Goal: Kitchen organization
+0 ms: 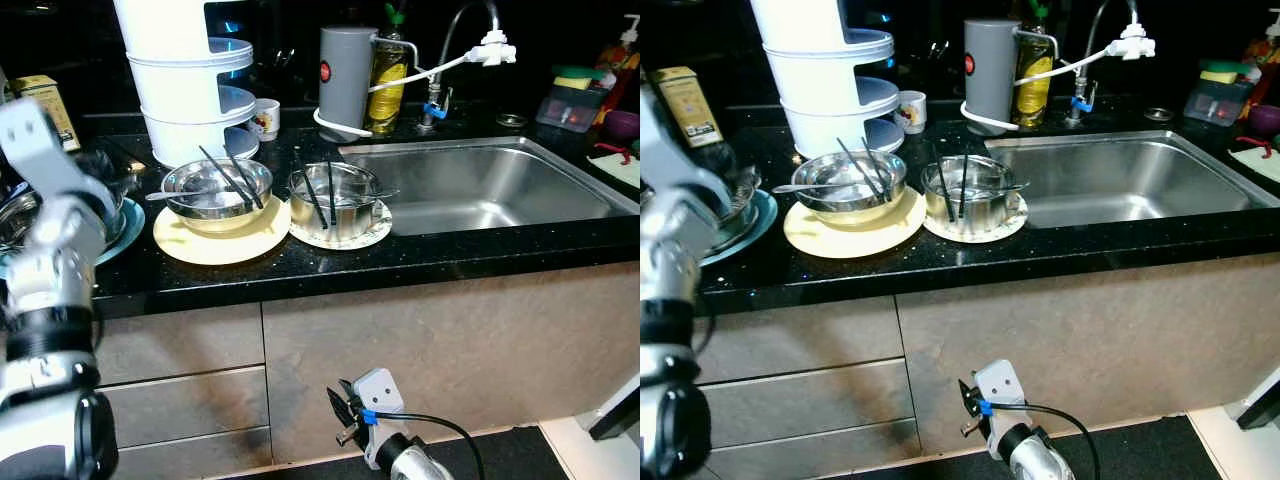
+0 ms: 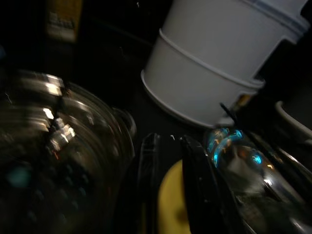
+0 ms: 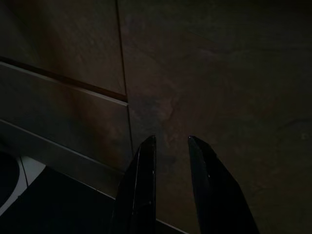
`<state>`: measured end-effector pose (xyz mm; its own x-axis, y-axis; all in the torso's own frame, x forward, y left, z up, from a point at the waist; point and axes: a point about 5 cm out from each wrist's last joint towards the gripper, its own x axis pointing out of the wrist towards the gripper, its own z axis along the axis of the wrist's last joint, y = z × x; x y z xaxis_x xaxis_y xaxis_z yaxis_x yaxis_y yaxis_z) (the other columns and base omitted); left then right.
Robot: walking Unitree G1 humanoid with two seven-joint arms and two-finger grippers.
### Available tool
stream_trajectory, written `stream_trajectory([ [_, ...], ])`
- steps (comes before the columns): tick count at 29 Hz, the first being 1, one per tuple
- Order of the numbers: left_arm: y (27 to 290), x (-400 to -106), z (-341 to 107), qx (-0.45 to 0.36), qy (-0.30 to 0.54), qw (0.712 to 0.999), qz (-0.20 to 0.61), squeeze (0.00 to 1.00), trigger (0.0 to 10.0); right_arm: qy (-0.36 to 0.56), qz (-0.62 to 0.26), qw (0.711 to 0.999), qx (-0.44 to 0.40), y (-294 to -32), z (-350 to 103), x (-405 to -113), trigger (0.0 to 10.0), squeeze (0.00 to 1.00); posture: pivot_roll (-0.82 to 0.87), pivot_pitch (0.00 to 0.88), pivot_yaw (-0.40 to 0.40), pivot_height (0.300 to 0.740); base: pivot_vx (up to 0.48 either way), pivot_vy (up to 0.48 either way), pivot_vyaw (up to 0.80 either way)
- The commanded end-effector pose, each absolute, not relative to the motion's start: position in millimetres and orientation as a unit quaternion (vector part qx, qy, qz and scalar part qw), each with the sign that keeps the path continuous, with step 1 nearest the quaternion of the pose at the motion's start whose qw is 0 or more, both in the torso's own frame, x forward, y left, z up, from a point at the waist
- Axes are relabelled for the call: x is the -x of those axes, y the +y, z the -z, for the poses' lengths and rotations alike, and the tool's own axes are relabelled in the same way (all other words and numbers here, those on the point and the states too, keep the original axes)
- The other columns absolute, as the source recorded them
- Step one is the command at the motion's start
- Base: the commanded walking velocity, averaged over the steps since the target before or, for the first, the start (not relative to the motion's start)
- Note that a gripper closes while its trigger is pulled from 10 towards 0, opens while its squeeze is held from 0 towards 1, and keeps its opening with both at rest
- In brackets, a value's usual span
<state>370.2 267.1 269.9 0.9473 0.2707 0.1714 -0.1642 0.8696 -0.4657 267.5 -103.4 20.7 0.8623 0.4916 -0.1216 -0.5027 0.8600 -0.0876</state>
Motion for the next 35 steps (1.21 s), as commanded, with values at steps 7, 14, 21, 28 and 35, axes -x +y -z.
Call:
stream_trajectory([
  [7,253,-359,-257,0.27,-0.128,0.949,-0.096,1.0,10.0,0.057,-0.265,0.961,0.059,-102,-17,-264,10.0,0.0,-0.03,0.08,-0.006,0.74,0.0,0.0,0.0],
  [14,249,-358,-245,0.257,-0.09,0.958,-0.094,1.0,10.0,0.058,-0.268,0.96,0.061,-102,-16,-263,10.0,0.0,-0.03,0.073,-0.007,0.74,0.0,0.0,0.0],
  [21,246,-356,-237,0.268,-0.063,0.956,-0.107,0.0,10.0,0.033,-0.277,0.958,0.073,-99,-23,-265,10.0,0.0,-0.03,0.071,-0.003,0.74,0.0,0.0,0.0],
  [28,246,-353,-232,0.279,-0.046,0.953,-0.112,0.0,10.0,-0.06,-0.328,0.939,0.081,-82,-54,-266,10.0,0.0,-0.03,0.078,-0.001,0.74,0.0,0.0,0.0],
  [35,241,-356,-229,0.291,-0.027,0.951,-0.102,0.0,10.0,-0.166,-0.334,0.926,0.062,-67,-104,-273,10.0,0.0,-0.03,0.089,0.001,0.74,0.0,0.0,0.0],
])
